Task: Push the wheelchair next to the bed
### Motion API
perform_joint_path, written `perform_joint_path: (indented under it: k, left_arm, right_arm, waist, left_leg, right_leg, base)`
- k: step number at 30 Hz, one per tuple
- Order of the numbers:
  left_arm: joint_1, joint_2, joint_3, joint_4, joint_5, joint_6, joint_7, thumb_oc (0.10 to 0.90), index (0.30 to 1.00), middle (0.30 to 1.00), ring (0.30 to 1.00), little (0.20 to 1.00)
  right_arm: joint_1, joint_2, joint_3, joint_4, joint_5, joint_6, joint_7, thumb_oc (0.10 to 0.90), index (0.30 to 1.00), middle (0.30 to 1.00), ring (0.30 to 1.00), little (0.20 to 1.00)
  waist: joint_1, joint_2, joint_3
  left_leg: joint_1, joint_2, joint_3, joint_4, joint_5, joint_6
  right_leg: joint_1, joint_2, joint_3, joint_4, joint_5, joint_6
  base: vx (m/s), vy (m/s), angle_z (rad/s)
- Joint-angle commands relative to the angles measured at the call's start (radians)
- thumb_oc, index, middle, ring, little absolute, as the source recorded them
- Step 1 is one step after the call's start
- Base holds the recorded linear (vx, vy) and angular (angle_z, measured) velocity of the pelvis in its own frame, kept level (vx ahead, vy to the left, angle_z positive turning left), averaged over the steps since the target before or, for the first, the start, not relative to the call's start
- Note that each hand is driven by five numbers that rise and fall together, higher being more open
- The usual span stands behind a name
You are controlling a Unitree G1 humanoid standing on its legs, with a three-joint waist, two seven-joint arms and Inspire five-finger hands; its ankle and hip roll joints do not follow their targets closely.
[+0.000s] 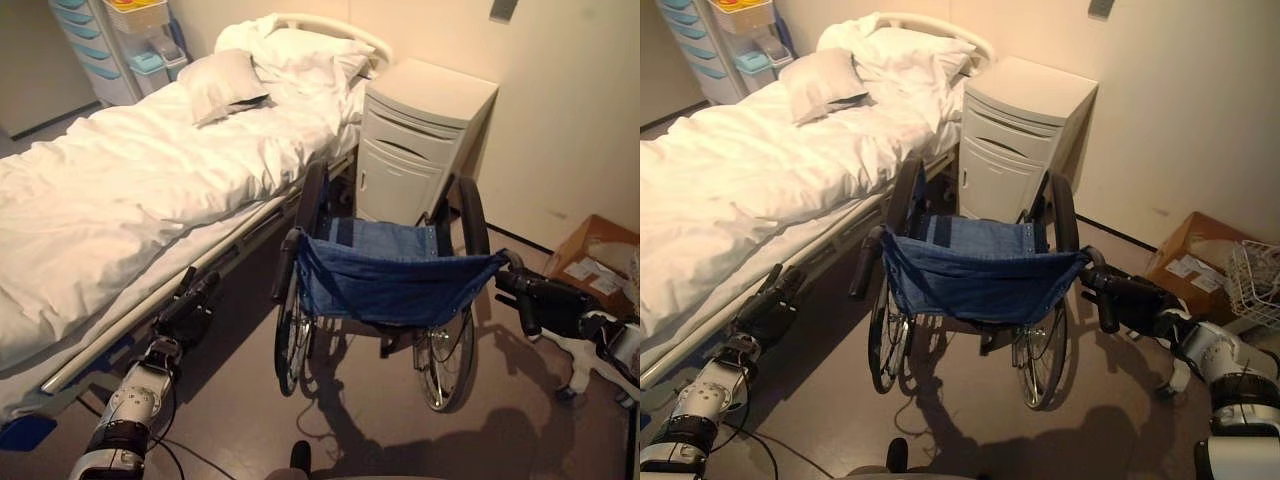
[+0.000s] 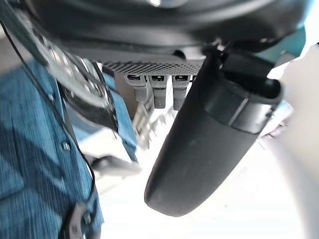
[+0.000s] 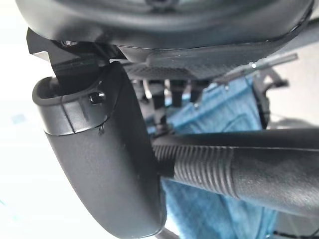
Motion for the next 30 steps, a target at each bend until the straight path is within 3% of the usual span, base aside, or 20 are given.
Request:
perform_joint_path:
  k: [1, 6, 13, 17, 19, 24, 28, 30]
  left_arm:
    - [-0.031, -0.073, 0.051, 0.031, -0.077, 0.038, -0.129, 0.8, 0.9, 0.9, 0.9, 0.9]
    - [0.028, -0.166, 0.079, 0.111, -0.029, 0.087, -0.154, 0.8, 0.9, 0.9, 0.9, 0.9]
    - [0.05, -0.209, 0.101, 0.172, 0.009, 0.136, -0.135, 0.8, 0.9, 0.9, 0.9, 0.9]
    - [0.072, -0.239, 0.125, 0.196, -0.039, 0.199, -0.167, 0.8, 0.9, 0.9, 0.9, 0.9]
    - [0.078, -0.269, 0.147, 0.2, -0.067, 0.241, -0.182, 0.8, 0.9, 0.9, 0.9, 0.9]
    - [0.084, -0.315, 0.172, 0.186, -0.064, 0.298, -0.178, 0.8, 0.9, 0.9, 0.9, 0.9]
    - [0.081, -0.335, 0.181, 0.188, -0.031, 0.313, -0.186, 0.8, 0.9, 0.9, 0.9, 0.9]
    - [0.076, -0.347, 0.182, 0.196, 0.005, 0.306, -0.197, 0.8, 0.9, 0.9, 0.9, 0.9]
  right_arm:
    - [-0.03, -0.047, -0.112, 0.07, 0.16, -0.077, -0.074, 0.8, 0.9, 0.9, 0.9, 0.9]
    - [-0.01, -0.025, -0.182, 0.066, 0.284, -0.041, -0.094, 0.8, 0.9, 0.9, 0.9, 0.9]
    - [0.012, -0.065, -0.233, 0.091, 0.312, 0.009, -0.075, 0.8, 0.9, 0.9, 0.9, 0.9]
    - [0.025, -0.079, -0.278, 0.076, 0.511, 0.116, -0.054, 0.8, 0.9, 0.9, 0.9, 0.9]
    - [0.031, -0.042, -0.308, 0.045, 0.706, 0.173, -0.078, 0.8, 0.9, 0.9, 0.9, 0.9]
    - [0.05, 0.069, -0.351, -0.006, 0.933, 0.177, -0.17, 0.8, 0.9, 0.9, 0.9, 0.9]
    - [0.076, 0.148, -0.377, 0.041, 0.974, 0.168, -0.174, 0.8, 0.9, 0.9, 0.9, 0.9]
    - [0.101, 0.179, -0.399, 0.098, 0.929, 0.171, -0.179, 0.8, 0.9, 0.9, 0.9, 0.9]
  waist:
    - [0.007, -0.002, -0.075]
    - [0.003, -0.016, -0.074]
    - [-0.011, -0.029, -0.072]
    - [-0.021, -0.036, -0.07]
    - [-0.024, -0.039, -0.071]
    - [-0.026, -0.038, -0.077]
    - [-0.024, -0.033, -0.08]
    - [-0.023, -0.03, -0.081]
  left_leg:
    - [0.115, -0.023, 0.037, 0.011, -0.161, -0.027]
    - [0.117, -0.02, 0.046, 0.011, -0.168, -0.024]
    - [0.12, -0.013, 0.063, 0.011, -0.17, -0.024]
    - [0.123, -0.009, 0.077, 0.011, -0.171, -0.025]
    - [0.125, -0.007, 0.085, 0.011, -0.173, -0.025]
    - [0.129, -0.005, 0.098, 0.011, -0.179, -0.026]
    - [0.13, -0.004, 0.102, 0.011, -0.181, -0.026]
    - [0.131, -0.004, 0.102, 0.011, -0.183, -0.025]
  right_leg:
    - [-0.051, -0.011, 0.043, 0.1, 0.004, 0.015]
    - [-0.055, -0.006, 0.054, 0.1, 0.005, 0.015]
    - [-0.062, -0.003, 0.067, 0.102, 0.008, 0.018]
    - [-0.066, 0.001, 0.078, 0.105, 0.009, 0.018]
    - [-0.066, 0.003, 0.081, 0.104, 0.009, 0.019]
    - [-0.064, 0.003, 0.082, 0.096, 0.011, 0.021]
    - [-0.063, 0.001, 0.082, 0.091, 0.015, 0.024]
    - [-0.062, 0.0, 0.082, 0.086, 0.018, 0.027]
  base:
    - [0.0, 0.0, 0.0]
    - [0.0, -0.017, -0.01]
    - [0.0, -0.011, 0.0]
    - [0.0, -0.006, -0.04]
    - [0.0, -0.015, -0.15]
    - [0.0, -0.008, -0.1]
    - [0.0, -0.005, -0.07]
    - [0.0, -0.003, -0.07]
